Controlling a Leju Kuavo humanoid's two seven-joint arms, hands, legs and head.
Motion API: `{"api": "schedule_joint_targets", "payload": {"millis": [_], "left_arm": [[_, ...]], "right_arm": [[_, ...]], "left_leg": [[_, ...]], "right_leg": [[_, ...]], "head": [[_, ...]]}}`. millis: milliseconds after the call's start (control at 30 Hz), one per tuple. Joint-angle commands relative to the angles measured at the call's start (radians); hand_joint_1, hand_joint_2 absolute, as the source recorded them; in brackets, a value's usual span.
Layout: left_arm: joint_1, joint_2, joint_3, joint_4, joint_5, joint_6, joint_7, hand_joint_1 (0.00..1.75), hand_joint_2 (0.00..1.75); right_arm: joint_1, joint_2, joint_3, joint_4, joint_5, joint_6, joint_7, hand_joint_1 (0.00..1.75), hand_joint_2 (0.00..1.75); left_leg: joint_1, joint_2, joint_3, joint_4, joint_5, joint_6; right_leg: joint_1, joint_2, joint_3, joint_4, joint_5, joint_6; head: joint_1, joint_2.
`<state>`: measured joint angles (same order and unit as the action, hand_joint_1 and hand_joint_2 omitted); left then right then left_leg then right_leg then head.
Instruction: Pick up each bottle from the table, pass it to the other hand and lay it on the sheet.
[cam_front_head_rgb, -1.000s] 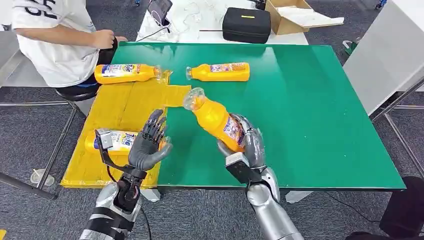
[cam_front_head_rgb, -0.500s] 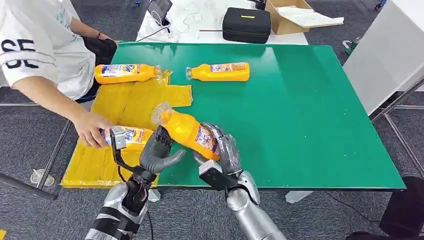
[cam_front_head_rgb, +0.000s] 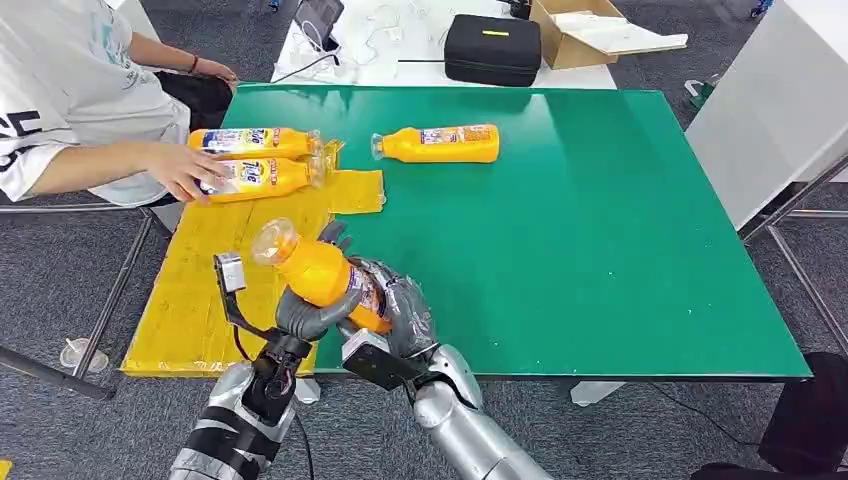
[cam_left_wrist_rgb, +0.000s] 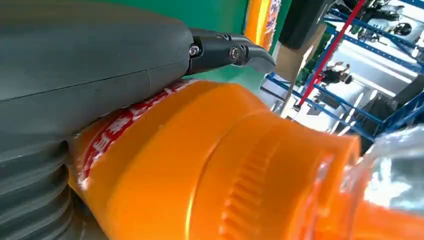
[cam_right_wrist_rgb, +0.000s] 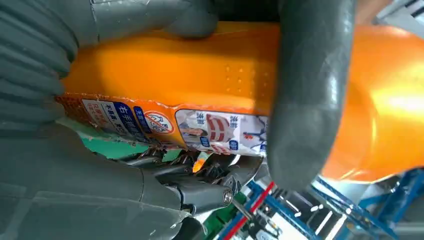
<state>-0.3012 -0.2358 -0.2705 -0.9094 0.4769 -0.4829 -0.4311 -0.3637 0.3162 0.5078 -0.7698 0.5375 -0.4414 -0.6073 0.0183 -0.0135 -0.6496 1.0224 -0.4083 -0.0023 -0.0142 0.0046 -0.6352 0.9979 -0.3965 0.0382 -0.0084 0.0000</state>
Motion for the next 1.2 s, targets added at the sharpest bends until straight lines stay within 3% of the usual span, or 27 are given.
{"api": "schedule_joint_targets", "payload": {"millis": [33, 133, 167, 200, 400, 467, 500, 533, 567, 600, 633, 1067, 1200], "left_arm": [[-0.061, 0.005, -0.031, 0.057, 0.004, -0.013, 0.013, 0.0, 1.75], [-0.05, 0.003, -0.022, 0.036, 0.021, -0.009, 0.006, 0.02, 1.75], [-0.043, 0.0, -0.018, 0.022, 0.028, -0.003, 0.009, 1.15, 1.75], [-0.038, 0.002, -0.018, 0.011, 0.025, 0.004, 0.009, 1.75, 1.75], [-0.021, -0.005, -0.003, -0.022, -0.007, 0.058, -0.012, 1.75, 1.75], [-0.017, -0.006, 0.001, -0.033, -0.024, 0.074, -0.022, 1.75, 1.75], [-0.018, -0.009, 0.007, -0.038, -0.025, 0.083, -0.022, 1.75, 1.75], [-0.017, -0.01, 0.01, -0.046, -0.035, 0.093, -0.029, 1.75, 1.75], [-0.016, -0.013, 0.023, -0.056, -0.037, 0.108, -0.029, 1.75, 1.75], [-0.017, -0.013, 0.027, -0.061, -0.04, 0.115, -0.031, 1.75, 1.75], [-0.016, -0.014, 0.034, -0.068, -0.042, 0.125, -0.032, 1.75, 1.75], [-0.018, -0.012, 0.053, -0.077, -0.063, 0.149, -0.058, 1.75, 1.75], [-0.033, -0.003, 0.097, -0.12, -0.182, 0.287, -0.144, 1.75, 1.75]], "right_arm": [[-0.034, 0.006, 0.078, 0.159, 0.005, 0.023, 0.0, 1.75, 1.75], [-0.029, 0.003, 0.069, 0.157, -0.012, 0.028, 0.014, 1.75, 1.75], [-0.029, 0.0, 0.07, 0.161, -0.009, 0.022, 0.019, 1.75, 1.75], [-0.028, 0.001, 0.062, 0.161, -0.018, 0.02, 0.016, 1.75, 1.75], [-0.026, -0.004, 0.029, 0.126, -0.039, 0.0, 0.032, 1.75, 1.75], [-0.025, -0.005, 0.018, 0.109, -0.047, -0.002, 0.037, 1.61, 1.75], [-0.025, -0.005, 0.01, 0.098, -0.052, -0.009, 0.038, 1.06, 1.75], [-0.025, -0.006, 0.006, 0.092, -0.055, -0.011, 0.041, 0.0, 1.75], [-0.023, -0.004, -0.007, 0.076, -0.066, -0.016, 0.047, 0.0, 1.75], [-0.021, -0.003, -0.016, 0.064, -0.075, -0.021, 0.046, 0.0, 1.75], [-0.019, -0.005, -0.021, 0.048, -0.085, -0.012, 0.046, 0.0, 0.0], [-0.017, -0.012, -0.032, 0.019, -0.1, -0.016, 0.051, 0.0, 0.0], [0.022, -0.037, -0.05, -0.151, -0.127, -0.035, 0.044, 0.0, 0.0]], "left_leg": [[0.0, 0.0, 0.004, -0.001, -0.001, 0.001], [0.001, 0.0, 0.004, 0.0, -0.001, 0.001], [0.0, -0.001, 0.003, -0.001, 0.0, 0.001], [0.0, 0.0, 0.002, -0.001, 0.0, 0.0], [0.0, 0.0, 0.003, 0.0, -0.001, 0.001], [0.0, 0.0, 0.004, 0.0, -0.001, 0.001], [0.0, -0.001, 0.003, 0.0, -0.001, 0.001], [0.0, 0.0, 0.002, 0.0, -0.001, 0.001], [0.001, 0.0, 0.008, 0.0, -0.003, 0.001], [0.0, 0.0, 0.003, 0.0, -0.001, 0.001], [0.001, 0.0, 0.005, 0.0, -0.002, 0.001], [0.0, 0.0, 0.004, 0.0, -0.001, 0.001], [0.0, 0.0, 0.002, 0.0, 0.0, 0.001]], "right_leg": [[0.001, -0.002, 0.005, -0.001, -0.001, -0.001], [0.001, -0.002, 0.004, -0.001, -0.001, -0.001], [0.001, -0.002, 0.003, -0.001, -0.001, -0.001], [0.001, -0.001, 0.002, -0.001, 0.0, -0.001], [0.001, -0.002, 0.003, -0.001, -0.001, -0.001], [0.001, -0.002, 0.004, -0.001, -0.002, -0.001], [0.001, -0.002, 0.003, 0.0, -0.001, -0.001], [0.001, -0.002, 0.002, -0.001, -0.001, -0.001], [0.002, -0.002, 0.008, -0.001, -0.003, -0.002], [0.001, -0.002, 0.004, 0.0, -0.001, -0.001], [0.001, -0.002, 0.006, 0.0, -0.002, -0.002], [0.001, -0.002, 0.004, -0.001, -0.001, -0.001], [0.001, -0.001, 0.002, 0.0, -0.001, -0.001]], "head": [[0.0, 0.0], [0.0, 0.0], [0.0, 0.0], [0.0, 0.0], [0.0, 0.0], [0.0, 0.0], [0.0, 0.0], [0.0, 0.0], [0.0, 0.0], [0.0, 0.0], [0.0, 0.0], [0.0, 0.0], [0.0, 0.0]]}}
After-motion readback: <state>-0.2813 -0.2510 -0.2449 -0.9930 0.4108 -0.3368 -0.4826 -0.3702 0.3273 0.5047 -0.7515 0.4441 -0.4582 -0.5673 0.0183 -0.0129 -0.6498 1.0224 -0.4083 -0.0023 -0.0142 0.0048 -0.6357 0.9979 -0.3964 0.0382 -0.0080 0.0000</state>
